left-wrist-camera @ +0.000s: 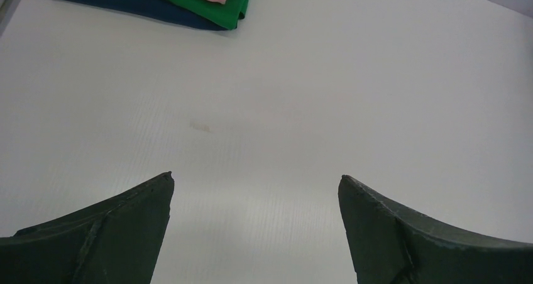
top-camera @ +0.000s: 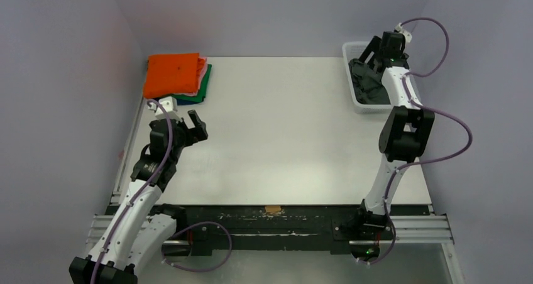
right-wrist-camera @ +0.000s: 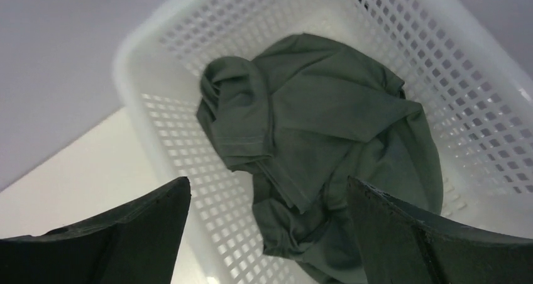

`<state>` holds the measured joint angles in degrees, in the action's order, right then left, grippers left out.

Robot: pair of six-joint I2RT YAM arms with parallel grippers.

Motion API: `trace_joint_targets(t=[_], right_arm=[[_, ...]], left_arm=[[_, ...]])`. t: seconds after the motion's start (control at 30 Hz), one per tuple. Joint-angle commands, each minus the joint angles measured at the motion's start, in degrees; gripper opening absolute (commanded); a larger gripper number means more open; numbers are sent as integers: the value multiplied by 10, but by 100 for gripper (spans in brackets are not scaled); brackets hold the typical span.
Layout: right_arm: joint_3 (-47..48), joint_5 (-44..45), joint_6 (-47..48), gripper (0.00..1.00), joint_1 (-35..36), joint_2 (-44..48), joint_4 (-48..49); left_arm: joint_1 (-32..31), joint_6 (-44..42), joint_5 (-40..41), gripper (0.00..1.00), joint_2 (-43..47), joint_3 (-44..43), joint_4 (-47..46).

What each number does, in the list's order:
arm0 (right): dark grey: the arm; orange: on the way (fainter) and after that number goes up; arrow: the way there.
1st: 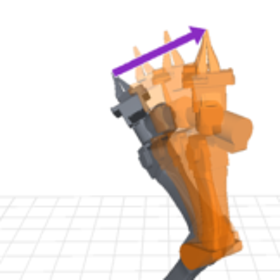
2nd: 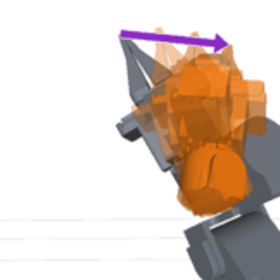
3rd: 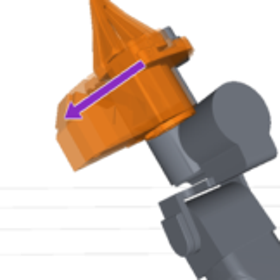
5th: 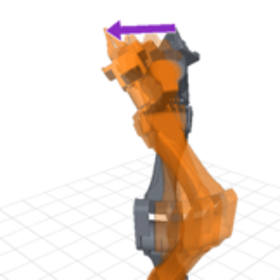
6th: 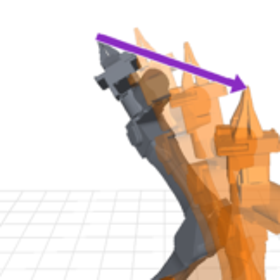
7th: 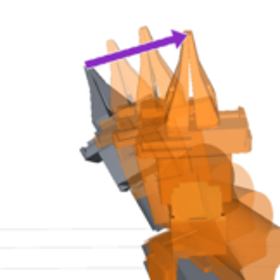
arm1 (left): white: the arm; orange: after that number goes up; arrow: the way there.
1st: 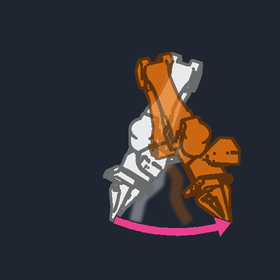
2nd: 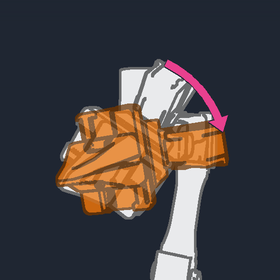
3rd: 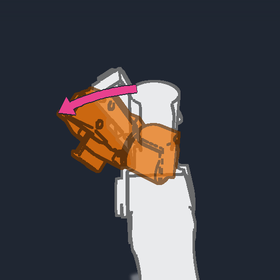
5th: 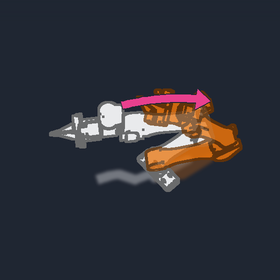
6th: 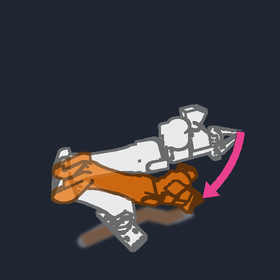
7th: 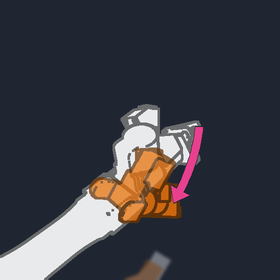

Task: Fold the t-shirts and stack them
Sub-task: Grab crumpled tshirt from bin with the right arm

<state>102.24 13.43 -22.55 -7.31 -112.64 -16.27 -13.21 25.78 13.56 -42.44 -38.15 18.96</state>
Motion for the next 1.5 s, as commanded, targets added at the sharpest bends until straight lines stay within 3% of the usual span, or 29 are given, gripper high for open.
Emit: trace_joint_targets(t=[0.0, 0.13, 0.33, 0.43, 0.63, 0.73, 1.13, 1.47], right_arm=[[111, -11, -35, 91, -22, -113, -140], [190, -25, -40, 90, -30, -196, -172], [208, -25, -62, 87, -30, -266, -164], [203, -29, -69, 80, -29, -286, -163], [193, -45, -69, 39, -29, -267, -149], [173, -44, -66, 1, -29, -219, -122], [-3, -112, -16, 0, 4, 109, 38], [46, -276, 36, 0, 144, 232, 52]], left_arm=[[-1, 4, 6, 100, -10, -20, -22], [-1, 5, 9, 100, -23, -24, -19], [0, 6, 13, 100, -25, -22, -16], [-1, 6, 15, 100, -23, -21, -15], [-1, 9, 21, 100, -23, -23, -8], [0, 9, 26, 100, -22, -23, -7], [0, 14, 27, 100, -11, -17, -5], [-1, 18, 23, 100, 29, -10, 2]])
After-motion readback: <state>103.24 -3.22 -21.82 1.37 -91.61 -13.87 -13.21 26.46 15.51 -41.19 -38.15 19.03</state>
